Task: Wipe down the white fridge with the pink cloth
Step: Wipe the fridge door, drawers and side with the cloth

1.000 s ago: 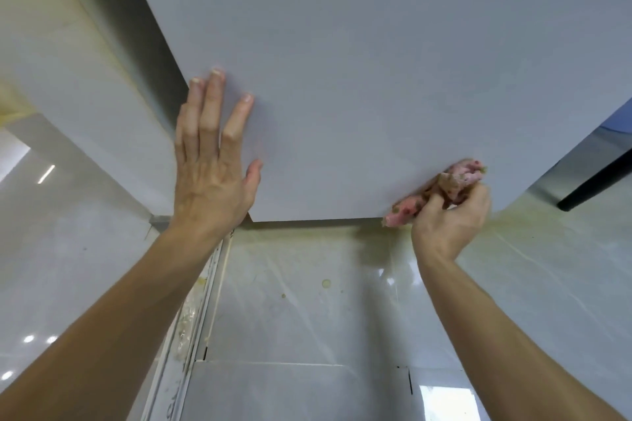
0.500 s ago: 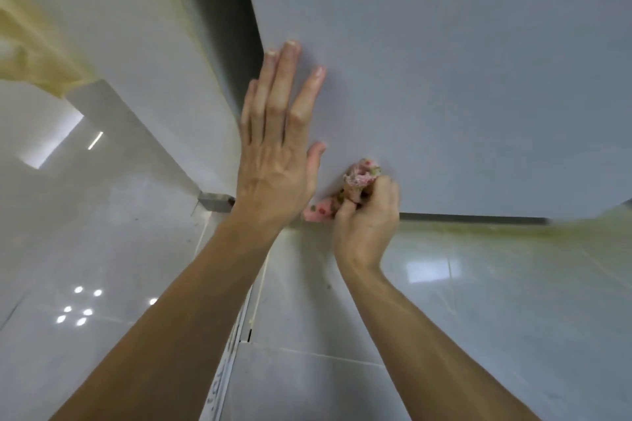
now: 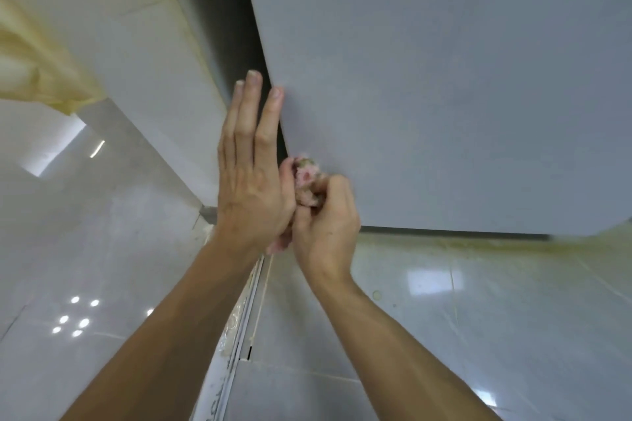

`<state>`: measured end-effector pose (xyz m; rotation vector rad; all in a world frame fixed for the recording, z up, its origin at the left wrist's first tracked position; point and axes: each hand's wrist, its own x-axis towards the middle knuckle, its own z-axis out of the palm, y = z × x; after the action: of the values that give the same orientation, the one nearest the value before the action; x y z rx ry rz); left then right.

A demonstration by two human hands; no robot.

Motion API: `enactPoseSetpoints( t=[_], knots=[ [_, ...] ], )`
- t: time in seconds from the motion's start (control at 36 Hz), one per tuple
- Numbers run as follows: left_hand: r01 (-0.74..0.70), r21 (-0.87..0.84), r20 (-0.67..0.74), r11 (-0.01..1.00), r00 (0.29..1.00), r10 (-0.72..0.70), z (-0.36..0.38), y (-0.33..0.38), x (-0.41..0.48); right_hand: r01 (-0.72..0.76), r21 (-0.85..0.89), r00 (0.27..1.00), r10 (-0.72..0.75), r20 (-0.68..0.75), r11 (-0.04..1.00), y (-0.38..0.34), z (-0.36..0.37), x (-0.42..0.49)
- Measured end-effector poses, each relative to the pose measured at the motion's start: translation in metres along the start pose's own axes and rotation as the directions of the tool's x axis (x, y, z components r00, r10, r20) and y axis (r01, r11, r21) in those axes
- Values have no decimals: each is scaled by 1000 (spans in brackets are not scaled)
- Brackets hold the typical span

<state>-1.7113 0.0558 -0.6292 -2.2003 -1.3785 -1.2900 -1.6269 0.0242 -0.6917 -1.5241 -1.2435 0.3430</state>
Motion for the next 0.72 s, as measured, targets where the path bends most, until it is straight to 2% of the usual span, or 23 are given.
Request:
enactPoseSetpoints(
  t=[0.14, 0.19, 0.25, 0.31, 0.33, 0.39, 0.5, 0.61, 0.72],
  knots=[
    [0, 0, 24, 1000, 1000, 0, 2, 3, -2, -94, 26, 984, 96, -147, 995, 30, -68, 22],
    [12, -5, 25, 1000, 1000, -12, 4, 4, -1, -178, 62, 950, 188, -250, 982, 46, -96, 32],
    [25, -1, 29, 1000, 999, -25, 5, 5, 0, -310, 191, 866, 359, -347, 932, 64, -124, 45],
    [33, 14, 40, 999, 999, -34, 3, 6, 1, -404, 343, 736, 524, -429, 848, 81, -148, 60],
    [33, 21, 49, 999, 998, -34, 1, 6, 1, -424, 370, 684, 560, -468, 827, 87, -158, 67],
    [28, 27, 55, 999, 998, -29, -2, 8, 2, -427, 367, 646, 563, -516, 826, 88, -168, 73],
    [42, 50, 58, 998, 997, -45, -4, 12, 4, -357, 279, 711, 453, -538, 891, 69, -153, 69],
    [73, 49, 49, 996, 996, -75, -3, 16, 4, -285, 252, 792, 375, -482, 925, 43, -126, 59],
    [73, 41, 38, 996, 997, -74, -3, 17, 3, -151, 175, 887, 211, -411, 973, 11, -99, 48]
  ],
)
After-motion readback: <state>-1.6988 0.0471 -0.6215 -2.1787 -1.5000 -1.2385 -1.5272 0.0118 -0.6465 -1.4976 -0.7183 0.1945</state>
